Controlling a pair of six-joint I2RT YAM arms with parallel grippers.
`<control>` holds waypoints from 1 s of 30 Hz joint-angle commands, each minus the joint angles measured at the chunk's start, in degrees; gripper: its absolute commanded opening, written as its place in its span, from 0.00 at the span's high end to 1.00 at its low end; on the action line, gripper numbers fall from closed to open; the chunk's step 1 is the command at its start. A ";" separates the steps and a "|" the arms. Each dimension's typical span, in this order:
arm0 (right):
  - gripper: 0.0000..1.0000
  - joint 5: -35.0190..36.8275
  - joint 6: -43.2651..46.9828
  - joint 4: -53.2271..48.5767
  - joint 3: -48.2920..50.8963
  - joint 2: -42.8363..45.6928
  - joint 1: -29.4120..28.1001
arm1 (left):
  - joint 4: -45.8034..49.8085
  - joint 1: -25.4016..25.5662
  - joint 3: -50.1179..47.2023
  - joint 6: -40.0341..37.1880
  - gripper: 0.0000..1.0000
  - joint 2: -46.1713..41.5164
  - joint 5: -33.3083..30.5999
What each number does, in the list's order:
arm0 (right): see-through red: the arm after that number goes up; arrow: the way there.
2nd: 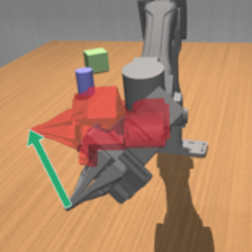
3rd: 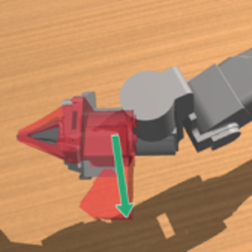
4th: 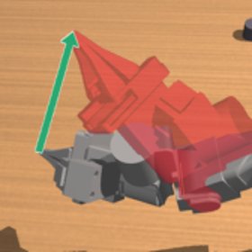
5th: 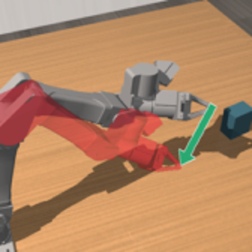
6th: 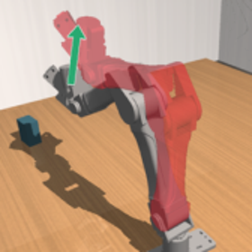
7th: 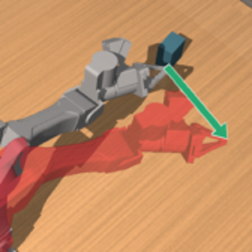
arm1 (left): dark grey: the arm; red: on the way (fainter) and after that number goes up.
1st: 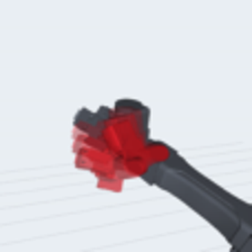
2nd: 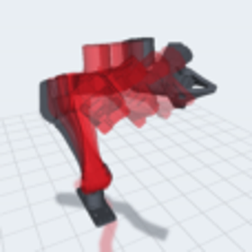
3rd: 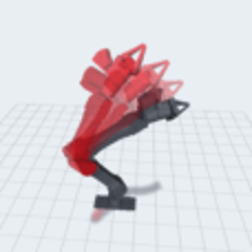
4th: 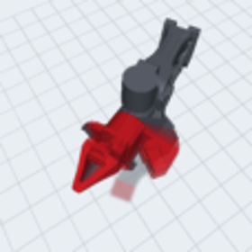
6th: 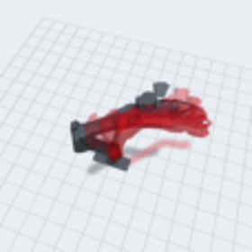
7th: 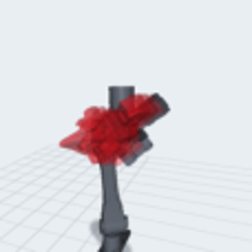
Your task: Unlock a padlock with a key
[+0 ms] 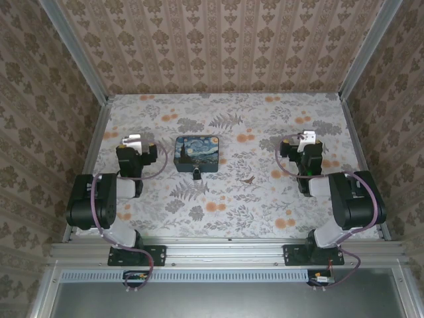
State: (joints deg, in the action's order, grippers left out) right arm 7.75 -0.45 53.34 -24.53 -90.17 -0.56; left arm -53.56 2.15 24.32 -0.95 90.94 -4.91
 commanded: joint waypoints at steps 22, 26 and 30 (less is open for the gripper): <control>0.00 -2.74 -1.73 -4.30 1.24 2.54 -0.50 | 4.03 -0.91 -1.09 -2.42 0.00 -2.63 3.73; 0.00 -2.79 -1.75 -4.30 1.24 2.54 -0.50 | 4.12 -1.11 -1.13 -2.19 0.00 -2.65 4.04; 0.00 -2.76 -1.75 -4.30 1.21 2.50 -0.50 | 4.17 -1.11 -1.11 -2.21 0.00 -2.61 4.12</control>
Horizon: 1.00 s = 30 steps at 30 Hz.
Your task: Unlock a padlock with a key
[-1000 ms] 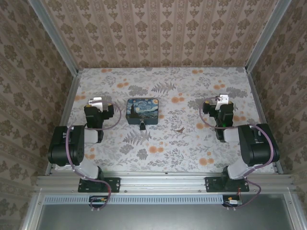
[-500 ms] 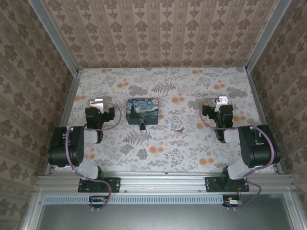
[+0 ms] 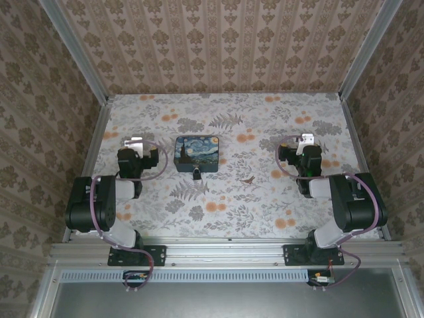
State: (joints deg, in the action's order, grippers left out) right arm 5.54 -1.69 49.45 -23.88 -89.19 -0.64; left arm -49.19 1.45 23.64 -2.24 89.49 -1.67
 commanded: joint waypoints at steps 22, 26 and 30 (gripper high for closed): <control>0.06 -7.37 -3.05 -37.18 -15.32 12.28 -1.27 | 16.49 -0.28 4.09 3.08 0.00 -10.73 -9.84; 0.19 -16.35 -14.69 -53.48 -22.14 15.46 -3.74 | 40.76 1.25 17.69 13.01 0.00 -14.82 -14.29; 0.24 -13.33 -20.24 -62.09 -20.35 18.50 -12.37 | 55.67 0.03 27.13 22.08 0.00 -16.44 -2.40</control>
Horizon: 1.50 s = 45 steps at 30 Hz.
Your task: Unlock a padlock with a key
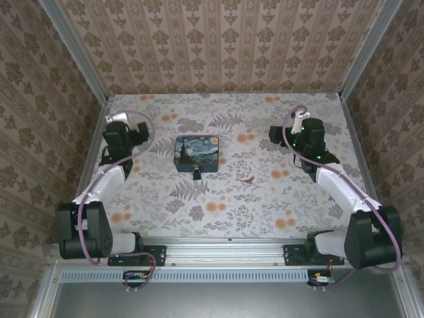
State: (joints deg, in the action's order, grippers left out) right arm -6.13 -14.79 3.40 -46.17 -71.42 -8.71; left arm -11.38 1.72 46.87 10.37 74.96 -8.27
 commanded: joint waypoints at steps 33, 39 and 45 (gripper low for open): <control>0.63 -3.58 -16.15 -10.15 5.67 -15.76 -17.78 | 47.59 44.06 7.28 28.39 0.00 -2.14 4.42; 0.69 -1.58 -16.23 -10.87 4.61 -18.94 -18.36 | 47.30 43.65 6.39 28.12 0.00 -2.11 3.95; 0.75 0.98 -16.38 -12.62 2.68 -23.16 -19.65 | 47.75 43.42 6.57 27.09 0.00 -1.95 3.27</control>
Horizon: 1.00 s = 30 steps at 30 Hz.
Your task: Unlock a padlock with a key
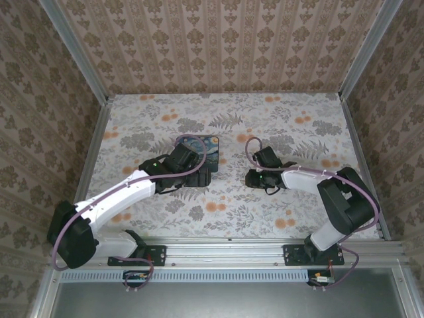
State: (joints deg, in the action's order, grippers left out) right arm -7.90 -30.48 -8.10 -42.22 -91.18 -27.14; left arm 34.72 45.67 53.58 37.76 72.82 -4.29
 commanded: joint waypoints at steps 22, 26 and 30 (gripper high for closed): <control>0.98 -2.51 5.31 7.03 4.19 -2.53 -0.01 | -4.45 0.32 -4.11 -0.45 0.00 1.54 7.37; 1.00 -9.56 5.38 11.92 6.88 0.17 1.61 | -6.44 -1.12 -3.51 -1.57 0.00 1.03 12.00; 1.00 -14.42 5.68 13.69 8.20 1.95 2.83 | -9.90 -3.86 -3.79 -0.67 0.05 0.94 18.20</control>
State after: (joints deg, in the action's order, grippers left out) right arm -16.32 -26.33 5.72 -35.64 -90.26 -24.88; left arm 28.32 43.46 49.54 37.54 74.30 7.68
